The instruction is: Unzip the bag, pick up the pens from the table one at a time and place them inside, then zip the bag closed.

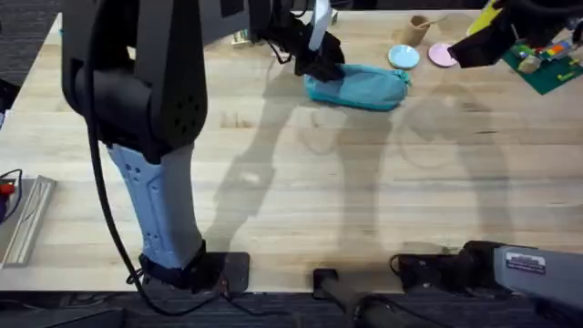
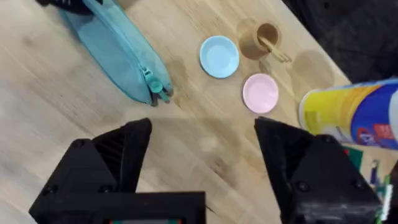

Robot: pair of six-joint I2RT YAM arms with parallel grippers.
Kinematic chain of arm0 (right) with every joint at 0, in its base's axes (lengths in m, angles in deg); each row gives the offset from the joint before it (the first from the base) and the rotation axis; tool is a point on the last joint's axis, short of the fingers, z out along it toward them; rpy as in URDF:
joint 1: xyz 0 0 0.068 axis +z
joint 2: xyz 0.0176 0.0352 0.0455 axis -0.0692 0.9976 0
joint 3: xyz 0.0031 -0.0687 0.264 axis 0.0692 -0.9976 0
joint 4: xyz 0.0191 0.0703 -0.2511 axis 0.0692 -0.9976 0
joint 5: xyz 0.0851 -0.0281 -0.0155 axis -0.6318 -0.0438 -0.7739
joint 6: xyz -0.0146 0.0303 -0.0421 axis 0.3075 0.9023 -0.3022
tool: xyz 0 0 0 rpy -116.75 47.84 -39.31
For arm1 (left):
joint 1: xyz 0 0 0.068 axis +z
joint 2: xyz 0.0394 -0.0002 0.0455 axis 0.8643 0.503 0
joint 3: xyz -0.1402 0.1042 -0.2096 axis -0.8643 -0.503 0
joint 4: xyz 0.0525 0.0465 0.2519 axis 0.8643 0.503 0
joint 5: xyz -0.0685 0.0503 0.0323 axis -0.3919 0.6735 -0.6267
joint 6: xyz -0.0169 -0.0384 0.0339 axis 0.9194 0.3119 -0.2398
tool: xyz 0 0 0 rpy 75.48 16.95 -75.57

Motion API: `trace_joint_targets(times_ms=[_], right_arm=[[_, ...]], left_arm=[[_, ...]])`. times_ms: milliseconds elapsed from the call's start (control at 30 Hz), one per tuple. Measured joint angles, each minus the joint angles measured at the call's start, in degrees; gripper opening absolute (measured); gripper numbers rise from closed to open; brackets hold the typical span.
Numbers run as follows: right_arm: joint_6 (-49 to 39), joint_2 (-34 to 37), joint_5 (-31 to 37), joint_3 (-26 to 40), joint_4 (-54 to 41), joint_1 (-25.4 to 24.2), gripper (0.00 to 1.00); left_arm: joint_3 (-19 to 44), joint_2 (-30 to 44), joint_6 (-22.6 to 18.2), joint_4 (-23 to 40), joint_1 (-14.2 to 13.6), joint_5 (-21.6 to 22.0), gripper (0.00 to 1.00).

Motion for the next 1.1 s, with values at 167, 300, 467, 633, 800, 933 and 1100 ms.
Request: trace_joint_targets(times_ms=[167,300,467,633,800,933,1100], right_arm=[[-2.9,0.0,0.0,0.0,0.0,0.0,0.996],[-3.7,0.0,0.0,0.0,0.1,0.0,0.996],[-7.2,0.0,0.0,0.0,0.0,0.0,0.996],[-16.3,0.0,0.0,0.0,1.6,0.0,0.996],[-23.0,0.0,-2.3,0.0,1.6,0.6,0.996],[-24.9,0.0,-6.0,0.0,-0.7,1.4,0.996],[-26.5,0.1,-7.9,0.0,-7.0,1.6,0.996]], left_arm=[[0.0,0.0,0.0,0.0,0.0,0.0,0.044],[0.0,0.0,0.0,0.0,0.0,0.0,0.044],[0.0,0.0,0.0,0.0,0.0,0.0,0.044],[0.0,0.0,0.0,0.0,0.0,0.0,0.044],[0.0,0.0,0.0,0.0,0.0,0.0,0.044],[0.0,0.0,0.0,0.0,0.0,0.0,0.043],[0.0,0.0,0.0,0.0,0.0,0.0,0.043]])
